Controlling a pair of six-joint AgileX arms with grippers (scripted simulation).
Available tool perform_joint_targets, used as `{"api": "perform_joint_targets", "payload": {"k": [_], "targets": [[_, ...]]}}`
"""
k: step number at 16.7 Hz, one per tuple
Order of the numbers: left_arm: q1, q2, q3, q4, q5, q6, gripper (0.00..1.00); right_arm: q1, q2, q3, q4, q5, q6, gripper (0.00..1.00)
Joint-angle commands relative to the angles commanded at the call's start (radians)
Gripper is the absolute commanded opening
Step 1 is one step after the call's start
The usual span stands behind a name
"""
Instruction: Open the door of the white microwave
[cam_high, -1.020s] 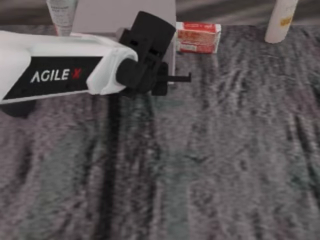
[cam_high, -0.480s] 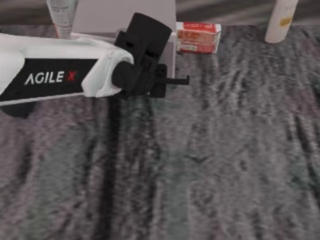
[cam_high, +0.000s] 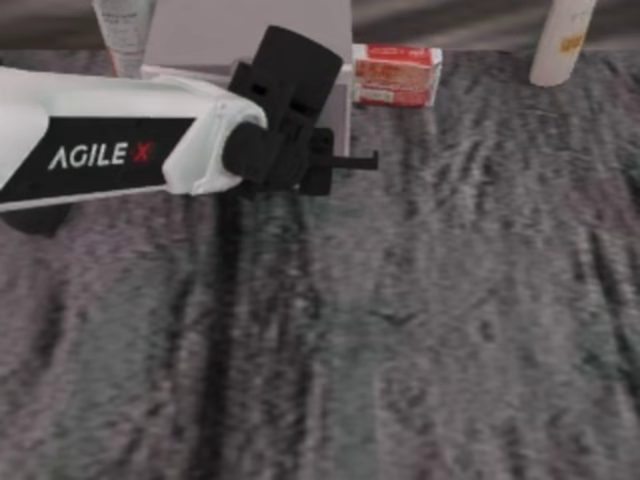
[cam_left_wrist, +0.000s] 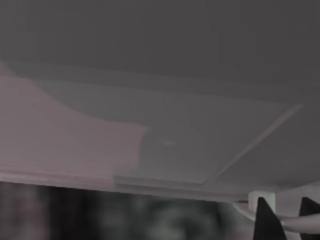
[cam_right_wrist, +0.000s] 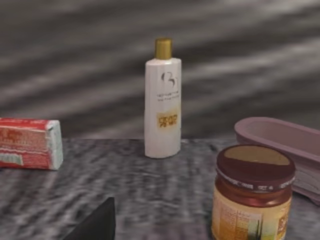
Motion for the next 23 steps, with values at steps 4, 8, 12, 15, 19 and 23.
{"api": "perform_joint_targets", "payload": {"k": [4,8,12,15,19,23], "targets": [[0.0,0.0,0.0,0.0,0.0,0.0,0.0,0.0,0.0,0.0,0.0,0.0,0.0,1.0],[0.0,0.0,0.0,0.0,0.0,0.0,0.0,0.0,0.0,0.0,0.0,0.0,0.0,1.0],[-0.008,0.003,0.003,0.0,0.007,-0.005,0.0,0.0,0.0,0.0,0.0,0.0,0.0,1.0],[-0.001,-0.011,-0.019,0.01,0.018,0.016,0.0,0.0,0.0,0.0,0.0,0.0,0.0,1.0],[0.01,-0.033,-0.051,0.029,0.037,0.048,0.0,0.0,0.0,0.0,0.0,0.0,0.0,1.0],[0.01,-0.033,-0.051,0.029,0.037,0.048,0.0,0.0,0.0,0.0,0.0,0.0,0.0,1.0]]}}
